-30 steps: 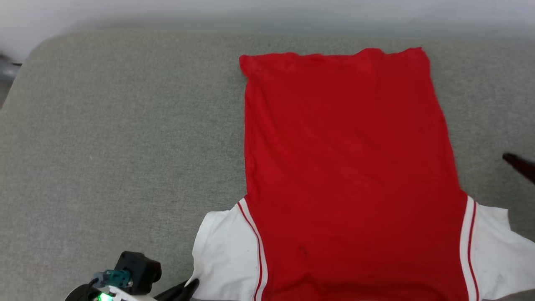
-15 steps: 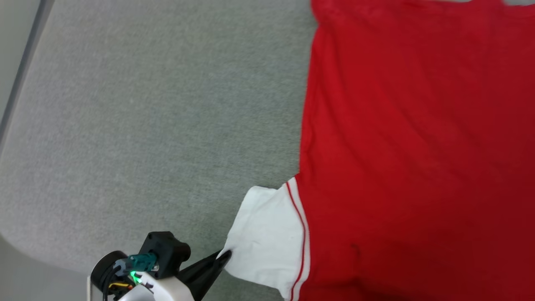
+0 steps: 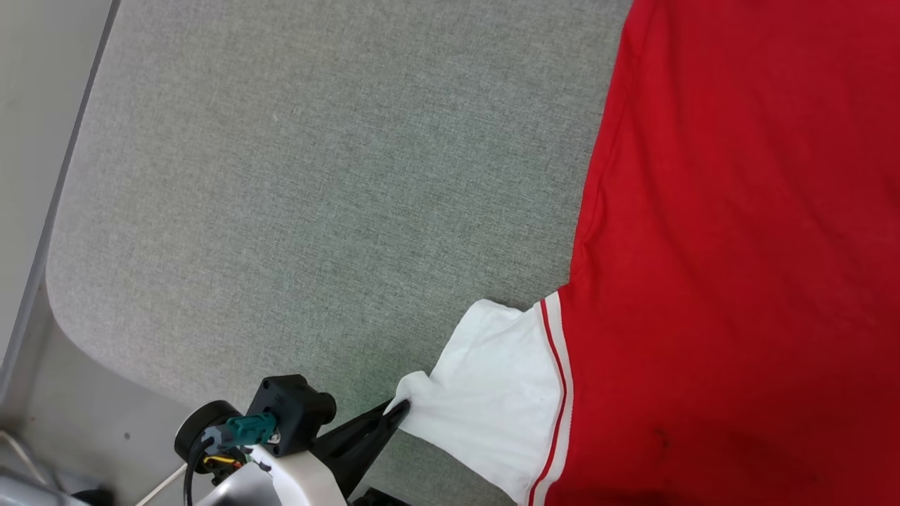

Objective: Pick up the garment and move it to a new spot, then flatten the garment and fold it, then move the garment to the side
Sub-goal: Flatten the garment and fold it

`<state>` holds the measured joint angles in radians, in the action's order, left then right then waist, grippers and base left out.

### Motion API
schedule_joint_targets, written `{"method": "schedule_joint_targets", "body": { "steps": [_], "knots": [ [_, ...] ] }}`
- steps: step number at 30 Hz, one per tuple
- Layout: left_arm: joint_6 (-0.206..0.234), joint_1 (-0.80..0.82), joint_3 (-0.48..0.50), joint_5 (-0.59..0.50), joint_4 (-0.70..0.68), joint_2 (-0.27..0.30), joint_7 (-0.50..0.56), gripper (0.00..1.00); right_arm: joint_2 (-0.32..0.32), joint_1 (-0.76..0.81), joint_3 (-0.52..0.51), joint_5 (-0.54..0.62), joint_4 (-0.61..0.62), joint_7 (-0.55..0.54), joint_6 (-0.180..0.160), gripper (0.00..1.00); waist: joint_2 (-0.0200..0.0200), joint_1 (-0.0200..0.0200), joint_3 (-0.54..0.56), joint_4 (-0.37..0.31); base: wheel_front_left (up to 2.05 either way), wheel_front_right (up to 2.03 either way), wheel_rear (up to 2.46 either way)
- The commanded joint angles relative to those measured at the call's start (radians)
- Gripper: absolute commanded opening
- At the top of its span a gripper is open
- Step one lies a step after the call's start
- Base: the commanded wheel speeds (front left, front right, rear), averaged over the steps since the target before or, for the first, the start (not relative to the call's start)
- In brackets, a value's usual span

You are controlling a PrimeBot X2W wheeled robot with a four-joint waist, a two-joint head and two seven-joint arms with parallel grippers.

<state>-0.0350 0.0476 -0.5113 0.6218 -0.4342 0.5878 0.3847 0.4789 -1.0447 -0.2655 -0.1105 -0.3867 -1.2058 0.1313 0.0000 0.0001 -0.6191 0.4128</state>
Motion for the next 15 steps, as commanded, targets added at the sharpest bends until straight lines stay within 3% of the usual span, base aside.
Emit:
{"method": "schedule_joint_targets", "body": {
  "steps": [1, 6, 7, 8, 9, 15],
  "knots": [
    [-0.004, 0.018, -0.003, -0.001, 0.005, -0.008, -0.008, 0.0, -0.004, 0.009, 0.014, 0.006, -0.02, 0.004, -0.001, 1.0, 0.0, -0.0001, -0.013, 0.01, 0.0, 0.0, 0.0],
    [-0.012, 0.032, -0.011, 0.0, 0.028, -0.02, -0.019, 0.0, 0.003, 0.038, 0.05, -0.001, -0.053, 0.019, -0.001, 1.0, 0.0, -0.0001, -0.022, 0.021, 0.0, 0.0, 0.0],
    [-0.014, 0.036, -0.011, 0.001, 0.032, -0.021, -0.021, 0.0, 0.005, 0.043, 0.054, -0.003, -0.06, 0.018, -0.001, 0.73, 0.0, -0.0001, -0.023, 0.022, 0.0, 0.0, 0.0],
    [-0.014, 0.041, -0.012, 0.001, 0.035, -0.023, -0.023, 0.0, 0.009, 0.047, 0.059, -0.004, -0.064, 0.022, -0.001, 0.2, 0.0, -0.0001, -0.023, 0.024, 0.0, 0.0, 0.0],
    [-0.015, 0.045, -0.012, 0.001, 0.037, -0.025, -0.025, 0.0, 0.015, 0.053, 0.064, -0.005, -0.068, 0.025, -0.001, 0.0, 0.0, -0.0001, -0.023, 0.025, 0.0, 0.0, 0.0],
    [-0.013, 0.051, -0.006, -0.004, 0.055, -0.024, -0.037, 0.0, 0.031, 0.075, 0.067, -0.018, -0.094, 0.051, -0.001, 0.0, 0.0, -0.0001, -0.007, 0.013, 0.0, 0.0, 0.0]
  ]
}}
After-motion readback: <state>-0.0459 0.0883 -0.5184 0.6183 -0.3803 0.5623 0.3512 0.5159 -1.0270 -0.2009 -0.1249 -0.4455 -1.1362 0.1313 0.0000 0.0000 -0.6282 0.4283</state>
